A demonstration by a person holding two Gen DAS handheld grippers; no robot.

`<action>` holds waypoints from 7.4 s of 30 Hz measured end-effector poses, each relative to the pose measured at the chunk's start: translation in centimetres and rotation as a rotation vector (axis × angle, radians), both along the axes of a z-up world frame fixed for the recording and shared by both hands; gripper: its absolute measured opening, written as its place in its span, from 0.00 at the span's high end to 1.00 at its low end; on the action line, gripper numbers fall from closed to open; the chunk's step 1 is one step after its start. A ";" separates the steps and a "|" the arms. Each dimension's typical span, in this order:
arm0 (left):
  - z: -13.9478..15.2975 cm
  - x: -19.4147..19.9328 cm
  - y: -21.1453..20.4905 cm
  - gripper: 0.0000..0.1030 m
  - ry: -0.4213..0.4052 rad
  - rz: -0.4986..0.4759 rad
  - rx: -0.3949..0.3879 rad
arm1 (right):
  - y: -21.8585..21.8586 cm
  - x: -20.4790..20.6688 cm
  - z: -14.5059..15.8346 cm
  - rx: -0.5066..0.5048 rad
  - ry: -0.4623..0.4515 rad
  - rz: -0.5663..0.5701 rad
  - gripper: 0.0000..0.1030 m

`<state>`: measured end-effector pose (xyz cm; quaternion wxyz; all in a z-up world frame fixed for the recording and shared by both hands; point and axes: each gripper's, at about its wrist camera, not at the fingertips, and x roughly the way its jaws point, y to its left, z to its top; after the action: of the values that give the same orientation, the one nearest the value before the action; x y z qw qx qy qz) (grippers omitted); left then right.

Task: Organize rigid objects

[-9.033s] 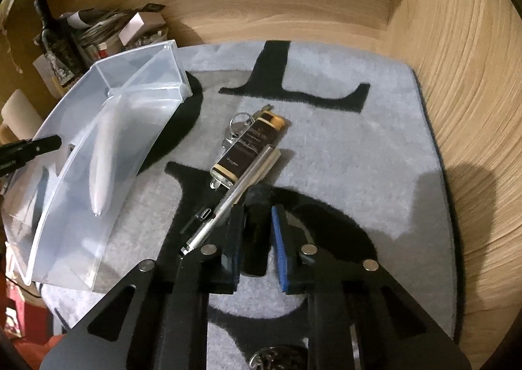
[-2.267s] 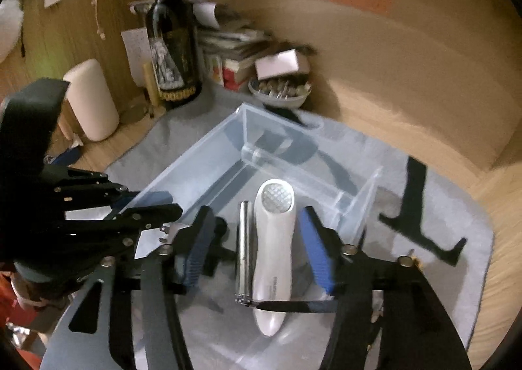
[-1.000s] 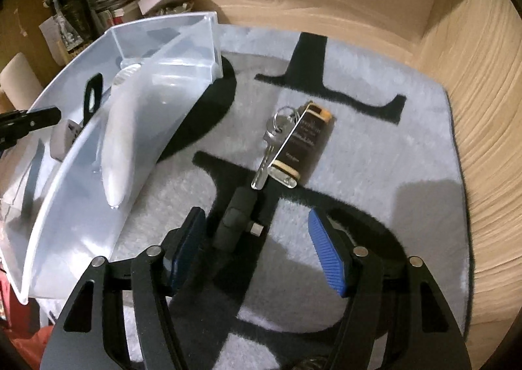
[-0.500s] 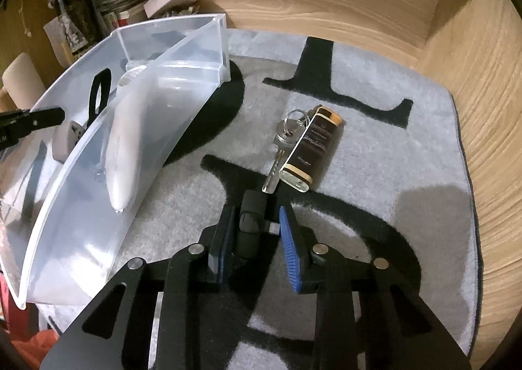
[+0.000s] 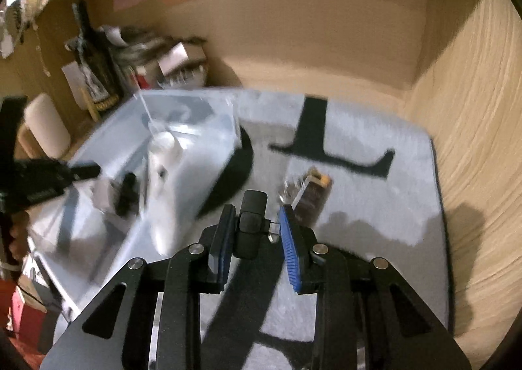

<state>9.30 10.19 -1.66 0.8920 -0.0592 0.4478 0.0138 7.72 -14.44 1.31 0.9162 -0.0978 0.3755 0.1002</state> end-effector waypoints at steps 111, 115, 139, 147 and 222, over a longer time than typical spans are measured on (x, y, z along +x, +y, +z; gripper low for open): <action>0.0 -0.2 -0.1 0.89 -0.005 -0.009 -0.009 | -4.5 7.4 -4.6 -0.124 0.173 -0.130 0.79; 0.0 -0.1 -0.1 0.89 -0.002 -0.010 -0.004 | -4.0 6.7 -3.3 -0.105 0.138 -0.113 0.79; 0.0 0.0 -0.1 0.89 -0.002 -0.010 -0.002 | 5.9 0.4 3.8 0.012 -0.072 0.188 0.79; 0.0 0.0 -0.2 0.90 -0.003 -0.012 -0.003 | 9.7 1.1 1.2 -0.004 -0.002 0.270 0.79; -0.1 0.0 0.0 0.89 -0.006 -0.017 0.002 | -1.8 8.0 -6.3 -0.106 0.232 -0.073 0.58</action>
<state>9.28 10.20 -1.76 0.8935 -0.0544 0.4457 0.0066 15.69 -16.28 -4.98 0.8631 -0.1202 0.4872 0.0573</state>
